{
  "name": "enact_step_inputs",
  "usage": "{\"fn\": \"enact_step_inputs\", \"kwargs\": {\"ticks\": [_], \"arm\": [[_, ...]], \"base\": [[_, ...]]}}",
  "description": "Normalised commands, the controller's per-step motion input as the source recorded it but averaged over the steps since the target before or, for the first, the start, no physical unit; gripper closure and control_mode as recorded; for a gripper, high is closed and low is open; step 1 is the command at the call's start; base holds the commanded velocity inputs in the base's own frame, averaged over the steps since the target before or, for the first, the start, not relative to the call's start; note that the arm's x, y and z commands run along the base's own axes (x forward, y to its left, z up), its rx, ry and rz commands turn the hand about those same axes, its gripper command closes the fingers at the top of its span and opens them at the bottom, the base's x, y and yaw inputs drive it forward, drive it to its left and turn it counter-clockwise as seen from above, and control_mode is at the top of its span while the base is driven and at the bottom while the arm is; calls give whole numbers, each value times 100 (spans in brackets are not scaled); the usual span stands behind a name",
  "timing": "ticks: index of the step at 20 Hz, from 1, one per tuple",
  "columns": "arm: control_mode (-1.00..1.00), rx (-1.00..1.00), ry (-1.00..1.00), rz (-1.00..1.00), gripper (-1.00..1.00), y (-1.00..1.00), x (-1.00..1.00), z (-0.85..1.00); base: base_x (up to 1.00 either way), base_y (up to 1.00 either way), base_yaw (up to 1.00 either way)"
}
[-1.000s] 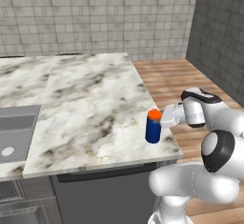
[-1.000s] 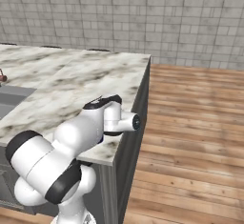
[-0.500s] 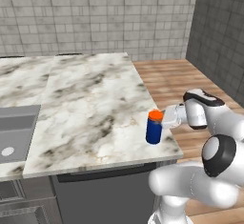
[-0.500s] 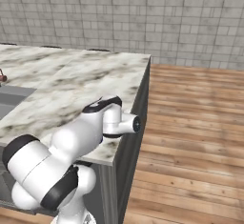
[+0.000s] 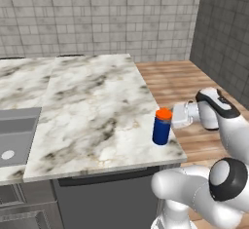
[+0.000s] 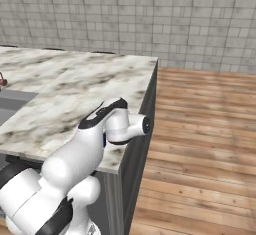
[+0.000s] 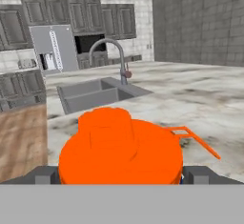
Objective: Pick the boxed drink, water bottle from the counter and place them in the open cabinet.
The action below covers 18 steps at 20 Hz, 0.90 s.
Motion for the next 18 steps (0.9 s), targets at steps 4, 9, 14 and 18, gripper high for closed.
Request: {"fn": "enact_step_inputs", "kwargs": {"ticks": [4, 9, 14, 18], "arm": [[-100, 0, -8, 17, 100, -13, -38, 44], [-100, 1, -13, 15, 100, -9, -48, 35], [-100, 0, -15, 10, 100, -11, -49, 33], [-100, 0, -1, 2, 100, -10, -35, 40]], "base": [[0, 0, 0], [0, 0, 0], [0, 0, 0], [0, 0, 0]]}}
